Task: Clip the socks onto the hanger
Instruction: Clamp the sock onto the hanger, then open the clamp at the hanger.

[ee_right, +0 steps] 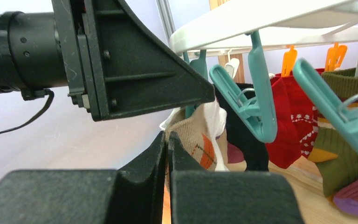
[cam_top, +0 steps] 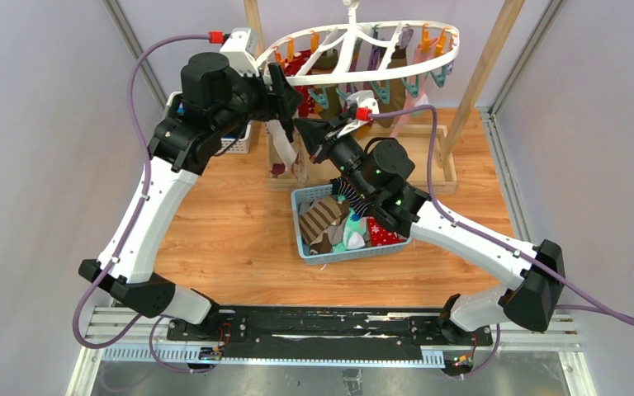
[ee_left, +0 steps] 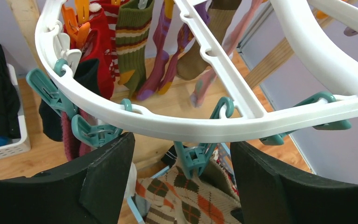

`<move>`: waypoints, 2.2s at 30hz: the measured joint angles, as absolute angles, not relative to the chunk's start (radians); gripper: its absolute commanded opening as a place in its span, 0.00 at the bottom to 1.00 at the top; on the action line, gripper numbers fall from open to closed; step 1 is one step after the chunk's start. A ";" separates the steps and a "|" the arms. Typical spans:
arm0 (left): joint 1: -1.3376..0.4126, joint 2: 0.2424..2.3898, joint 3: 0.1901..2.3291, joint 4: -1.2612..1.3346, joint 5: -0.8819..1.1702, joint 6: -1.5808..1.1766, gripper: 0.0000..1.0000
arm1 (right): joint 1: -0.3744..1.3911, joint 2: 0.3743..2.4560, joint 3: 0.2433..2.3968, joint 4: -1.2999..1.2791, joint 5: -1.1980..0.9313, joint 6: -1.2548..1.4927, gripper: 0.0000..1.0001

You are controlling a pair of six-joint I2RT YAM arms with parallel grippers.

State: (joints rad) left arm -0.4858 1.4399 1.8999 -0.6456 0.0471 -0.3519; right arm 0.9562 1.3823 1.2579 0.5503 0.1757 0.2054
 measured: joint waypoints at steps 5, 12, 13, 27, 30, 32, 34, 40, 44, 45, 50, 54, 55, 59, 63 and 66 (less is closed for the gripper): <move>-0.486 1.439 1.900 -0.646 0.047 -0.351 0.82 | 0.956 1.379 1.267 0.542 0.173 0.189 0.22; -0.486 1.429 1.897 -0.645 0.047 -0.345 0.76 | 0.949 1.335 1.255 0.460 0.140 0.193 0.63; -0.486 1.427 1.894 -0.645 0.051 -0.342 0.74 | 0.944 1.316 1.243 0.447 0.130 0.198 0.64; -0.486 1.398 1.850 -0.647 0.142 -0.279 0.55 | 0.643 1.190 1.090 0.403 -0.273 0.422 0.67; -0.486 1.394 1.839 -0.648 0.152 -0.271 0.54 | 0.610 1.219 1.090 0.439 -0.333 0.479 0.67; -0.486 1.394 1.836 -0.649 0.155 -0.267 0.53 | 0.594 1.243 1.090 0.482 -0.360 0.523 0.67; -0.486 1.394 1.834 -0.651 0.157 -0.265 0.52 | 0.588 1.267 1.089 0.542 -0.374 0.561 0.67; -0.486 1.390 1.833 -0.654 0.162 -0.257 0.49 | 0.586 1.341 1.026 0.822 -0.355 0.669 0.66; -0.486 1.382 1.832 -0.657 0.170 -0.250 0.48 | 0.586 1.423 1.026 0.971 -0.342 0.720 0.67; -0.486 1.379 1.832 -0.659 0.172 -0.249 0.48 | 0.586 1.438 1.025 1.002 -0.338 0.728 0.67; -0.486 1.361 1.832 -0.668 0.179 -0.242 0.48 | 0.586 1.467 1.022 1.129 -0.331 0.761 0.73; -0.486 1.353 1.832 -0.675 0.181 -0.242 0.47 | 0.586 1.478 1.022 1.207 -0.331 0.780 0.76; -0.486 1.352 1.832 -0.677 0.181 -0.242 0.47 | 0.585 1.483 1.022 1.217 -0.331 0.785 0.76; -0.486 1.352 1.832 -0.679 0.182 -0.243 0.47 | 0.582 1.517 1.022 1.249 -0.330 0.802 0.72; -0.486 1.351 1.832 -0.683 0.184 -0.243 0.47 | 0.581 1.543 1.022 1.282 -0.329 0.816 0.65; -0.486 1.350 1.832 -0.685 0.185 -0.243 0.47 | 0.581 1.550 1.022 1.315 -0.329 0.824 0.65</move>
State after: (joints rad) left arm -0.4858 1.3502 1.8324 -0.6846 0.1848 -0.2428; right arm 0.5812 1.5497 1.0222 1.3151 -0.3294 0.8242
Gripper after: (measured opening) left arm 0.470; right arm 0.654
